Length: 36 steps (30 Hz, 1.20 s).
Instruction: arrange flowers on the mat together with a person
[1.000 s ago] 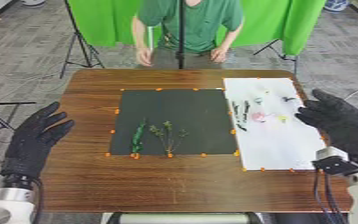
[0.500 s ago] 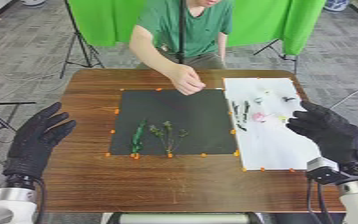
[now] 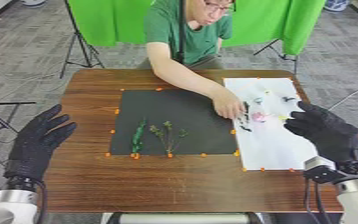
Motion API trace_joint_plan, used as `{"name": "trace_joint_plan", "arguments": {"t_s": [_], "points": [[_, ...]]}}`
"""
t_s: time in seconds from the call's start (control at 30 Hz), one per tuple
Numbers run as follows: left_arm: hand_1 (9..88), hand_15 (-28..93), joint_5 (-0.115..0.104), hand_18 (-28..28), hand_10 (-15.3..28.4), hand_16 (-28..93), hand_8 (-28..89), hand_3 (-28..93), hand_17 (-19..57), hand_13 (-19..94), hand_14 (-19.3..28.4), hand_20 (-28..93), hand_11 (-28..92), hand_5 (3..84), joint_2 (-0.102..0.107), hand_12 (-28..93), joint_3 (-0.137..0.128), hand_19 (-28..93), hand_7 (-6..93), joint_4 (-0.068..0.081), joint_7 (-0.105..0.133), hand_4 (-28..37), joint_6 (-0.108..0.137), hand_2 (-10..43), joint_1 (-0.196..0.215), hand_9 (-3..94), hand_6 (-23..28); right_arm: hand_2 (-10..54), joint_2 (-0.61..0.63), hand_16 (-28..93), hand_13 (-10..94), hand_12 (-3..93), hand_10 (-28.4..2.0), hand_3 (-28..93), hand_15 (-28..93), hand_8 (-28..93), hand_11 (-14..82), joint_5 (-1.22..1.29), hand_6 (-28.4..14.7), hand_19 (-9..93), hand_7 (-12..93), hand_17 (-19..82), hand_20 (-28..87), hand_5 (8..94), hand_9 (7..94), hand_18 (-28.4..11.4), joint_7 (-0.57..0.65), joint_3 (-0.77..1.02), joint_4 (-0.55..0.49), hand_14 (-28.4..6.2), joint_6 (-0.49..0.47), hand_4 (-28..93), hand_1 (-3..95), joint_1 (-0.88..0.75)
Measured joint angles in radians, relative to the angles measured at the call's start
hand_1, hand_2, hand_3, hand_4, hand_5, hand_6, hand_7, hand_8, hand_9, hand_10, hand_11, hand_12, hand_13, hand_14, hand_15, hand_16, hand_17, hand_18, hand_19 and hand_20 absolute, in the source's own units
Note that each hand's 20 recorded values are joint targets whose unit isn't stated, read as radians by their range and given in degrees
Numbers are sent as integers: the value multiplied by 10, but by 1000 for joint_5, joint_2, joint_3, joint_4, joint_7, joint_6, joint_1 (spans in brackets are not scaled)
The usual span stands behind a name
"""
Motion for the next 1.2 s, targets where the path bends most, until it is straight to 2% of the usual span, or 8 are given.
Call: {"name": "trace_joint_plan", "arguments": {"t_s": [0.13, 0.67, 1.2], "points": [[287, 397, 0, 228, 140, 0, -100, 701, -32, 309, 179, 86, 299, 373, 1, 161, 0, 507, 232, 2, -3, -251, 0, 10, -11, 336, 26, 28, 1, 233, 423, 254, -161, 893, 374, -91, 222, 0, -42, 529, 208, 141, 296, 510, 497, -223, 4, -17, 5, -143, 3, -212, 179, 15], [286, 395, 0, 227, 141, 0, -98, 701, -32, 309, 177, 87, 298, 374, 2, 161, 5, 506, 229, 3, -3, -252, -4, 11, -3, 336, 27, 28, 2, 231, 426, 255, -161, 892, 376, -92, 223, 2, -42, 532, 211, 142, 296, 519, 501, -224, 18, -34, 8, -144, -10, -213, 180, 28], [286, 396, 1, 227, 141, 0, -98, 701, -32, 309, 178, 87, 298, 374, 7, 162, 3, 505, 229, 8, -17, -252, -12, 11, -16, 336, 26, 29, 3, 231, 426, 255, -161, 893, 375, -93, 221, 2, -41, 533, 212, 142, 295, 521, 502, -224, 21, -40, 12, -145, -17, -214, 179, 36]]}}
